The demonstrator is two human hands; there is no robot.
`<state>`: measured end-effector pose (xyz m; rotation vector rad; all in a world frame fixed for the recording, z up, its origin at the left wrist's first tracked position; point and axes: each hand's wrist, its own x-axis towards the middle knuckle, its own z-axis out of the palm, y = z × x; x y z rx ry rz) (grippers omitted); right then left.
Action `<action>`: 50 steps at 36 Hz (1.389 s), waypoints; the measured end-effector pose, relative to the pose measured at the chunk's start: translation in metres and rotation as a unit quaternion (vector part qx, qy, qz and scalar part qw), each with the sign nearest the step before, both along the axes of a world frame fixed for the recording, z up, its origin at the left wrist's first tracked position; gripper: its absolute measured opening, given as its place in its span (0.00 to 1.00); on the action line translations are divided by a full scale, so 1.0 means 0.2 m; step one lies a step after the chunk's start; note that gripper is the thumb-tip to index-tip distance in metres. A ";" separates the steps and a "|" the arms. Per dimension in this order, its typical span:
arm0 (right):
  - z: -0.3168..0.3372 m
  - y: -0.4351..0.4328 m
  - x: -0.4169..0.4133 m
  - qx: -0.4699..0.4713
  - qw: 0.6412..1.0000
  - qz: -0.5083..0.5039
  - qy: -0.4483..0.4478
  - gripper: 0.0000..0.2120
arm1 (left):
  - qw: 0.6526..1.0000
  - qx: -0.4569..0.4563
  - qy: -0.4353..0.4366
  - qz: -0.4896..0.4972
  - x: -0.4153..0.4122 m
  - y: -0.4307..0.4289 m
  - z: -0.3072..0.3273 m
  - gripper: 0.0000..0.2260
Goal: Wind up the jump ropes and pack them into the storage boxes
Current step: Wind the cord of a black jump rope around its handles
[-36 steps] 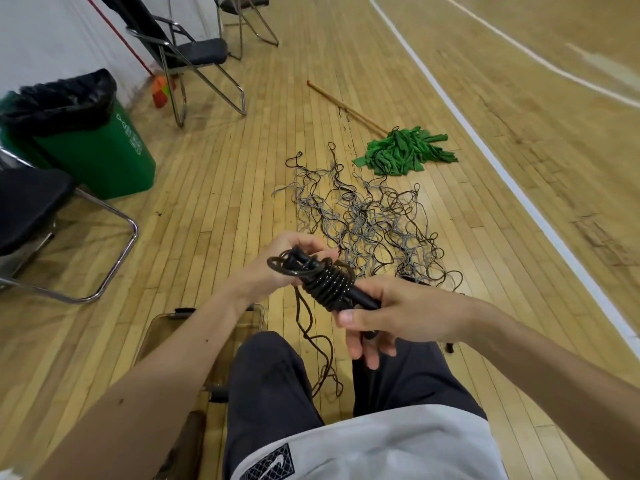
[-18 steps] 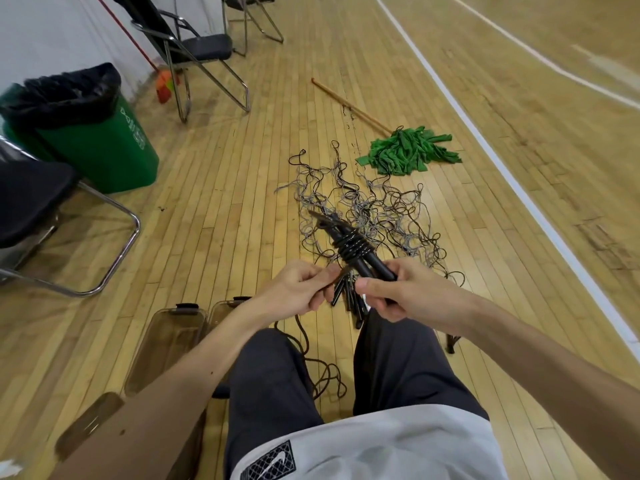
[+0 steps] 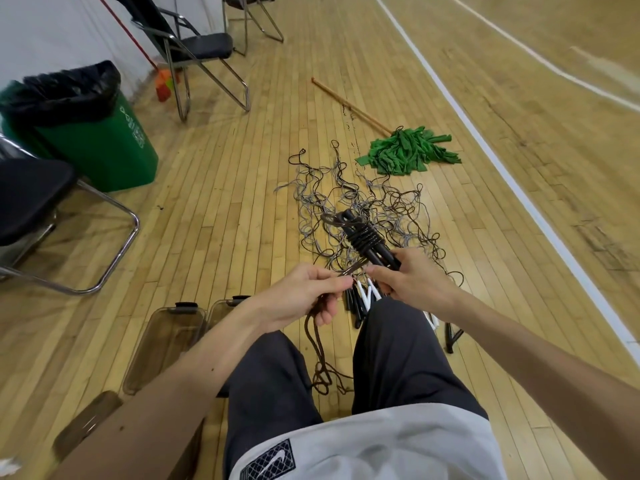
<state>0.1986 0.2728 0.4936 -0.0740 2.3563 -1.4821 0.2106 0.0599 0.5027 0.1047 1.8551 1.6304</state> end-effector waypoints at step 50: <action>0.18 -0.04 0.04 0.132 0.945 0.233 -0.186 0.11 | 0.601 -0.377 0.674 -0.206 -0.12 0.00 0.61 0.14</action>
